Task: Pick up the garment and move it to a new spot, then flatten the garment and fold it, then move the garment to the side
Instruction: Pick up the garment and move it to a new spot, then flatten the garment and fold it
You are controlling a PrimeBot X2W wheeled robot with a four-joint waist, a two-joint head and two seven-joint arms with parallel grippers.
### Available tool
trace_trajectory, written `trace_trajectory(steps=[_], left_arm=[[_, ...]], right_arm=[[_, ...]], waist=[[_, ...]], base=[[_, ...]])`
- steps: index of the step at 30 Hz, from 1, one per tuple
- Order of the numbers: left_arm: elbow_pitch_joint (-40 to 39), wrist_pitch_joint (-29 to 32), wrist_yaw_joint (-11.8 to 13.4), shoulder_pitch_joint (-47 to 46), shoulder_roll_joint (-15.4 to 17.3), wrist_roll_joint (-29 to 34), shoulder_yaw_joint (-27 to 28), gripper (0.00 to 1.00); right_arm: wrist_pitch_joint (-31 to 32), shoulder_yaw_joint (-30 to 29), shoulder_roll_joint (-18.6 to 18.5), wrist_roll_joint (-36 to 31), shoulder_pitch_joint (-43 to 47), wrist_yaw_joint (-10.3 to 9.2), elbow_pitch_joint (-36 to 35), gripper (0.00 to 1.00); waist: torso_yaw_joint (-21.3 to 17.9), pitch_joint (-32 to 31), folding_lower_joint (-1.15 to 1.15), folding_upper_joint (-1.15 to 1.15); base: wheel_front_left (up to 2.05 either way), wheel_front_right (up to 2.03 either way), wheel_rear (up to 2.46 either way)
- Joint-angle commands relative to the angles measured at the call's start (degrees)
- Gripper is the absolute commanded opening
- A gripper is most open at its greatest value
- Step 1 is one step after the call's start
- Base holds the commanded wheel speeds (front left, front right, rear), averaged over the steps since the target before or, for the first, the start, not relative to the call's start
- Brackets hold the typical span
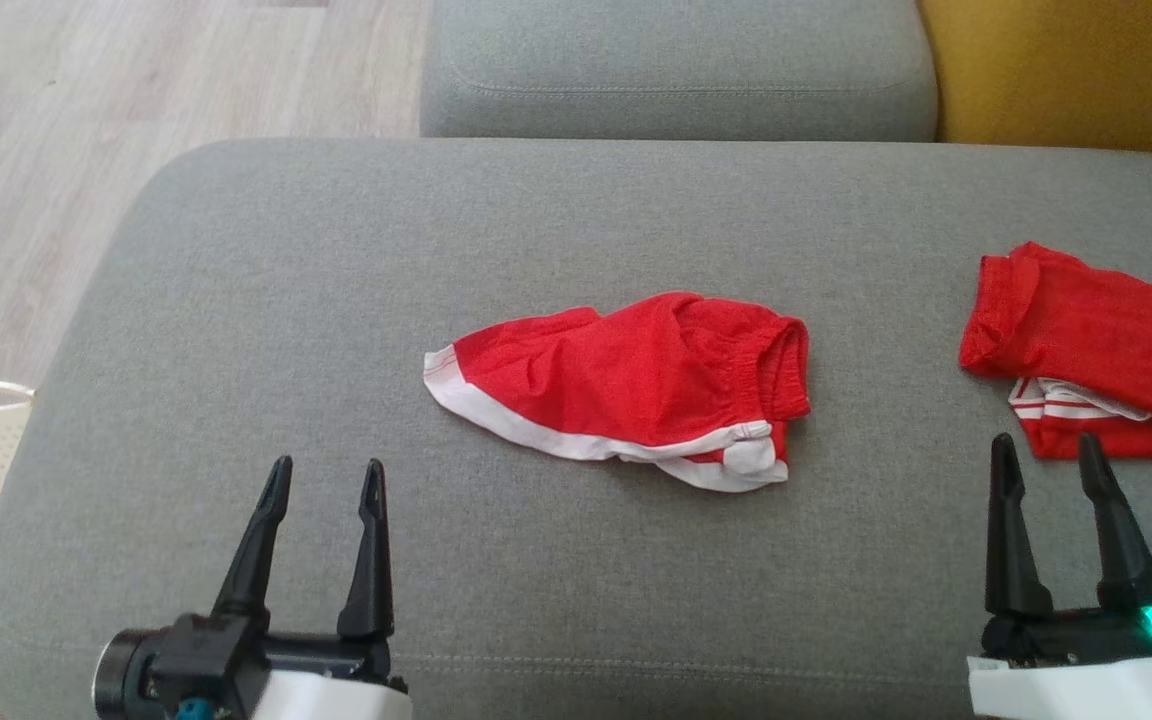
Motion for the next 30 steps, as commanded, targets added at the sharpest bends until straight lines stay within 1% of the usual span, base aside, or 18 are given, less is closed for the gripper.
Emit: trace_trajectory(steps=[1, 7, 12, 24, 28, 30], left_arm=[[-2.32, -0.69, -0.44, -1.74, -0.79, 0.87, 2.52, 1.00], [-2.13, -0.69, -2.01, -1.31, -2.43, 2.54, 3.71, 1.00], [-2.01, -0.70, -2.94, -1.28, -3.39, 2.08, 4.66, 1.00], [-1.30, -0.70, -4.57, -1.17, -4.42, 3.76, 5.34, 1.00], [-0.22, -0.70, -5.83, -1.86, -4.52, 3.98, 4.83, 1.00], [0.83, -0.70, -7.02, -2.97, -4.55, 4.20, 3.85, 1.00]], right_arm=[[-0.23, 1.32, -0.19, -0.24, -1.02, 0.35, -2.15, 1.00], [-0.23, 1.56, -0.19, -0.44, -1.21, 0.35, -2.11, 1.00], [-0.23, 1.03, -0.19, -0.86, -1.24, 0.35, -2.19, 1.00], [-0.23, 0.78, -0.19, -1.26, -1.15, 0.35, -2.08, 1.00], [-0.23, 0.59, -0.19, -1.49, -1.76, 0.35, -2.24, 1.00], [-0.23, 0.62, -0.19, -1.82, -2.23, 0.35, -2.48, 1.00]], waist=[[-0.15, -0.01, 0.01, 0.00], [-0.81, 0.04, 0.01, 0.00], [-0.96, 0.10, 0.01, 0.00], [-0.93, 0.43, 0.01, 0.00], [-1.40, 1.39, 0.01, 0.00], [-1.76, 2.36, 0.01, 0.00]], base=[[0.00, 0.00, 0.00], [0.00, 0.00, 0.00], [0.00, 0.00, 0.00], [0.00, 0.00, 0.00], [0.00, 0.00, 0.00], [0.00, 0.00, 0.00]])
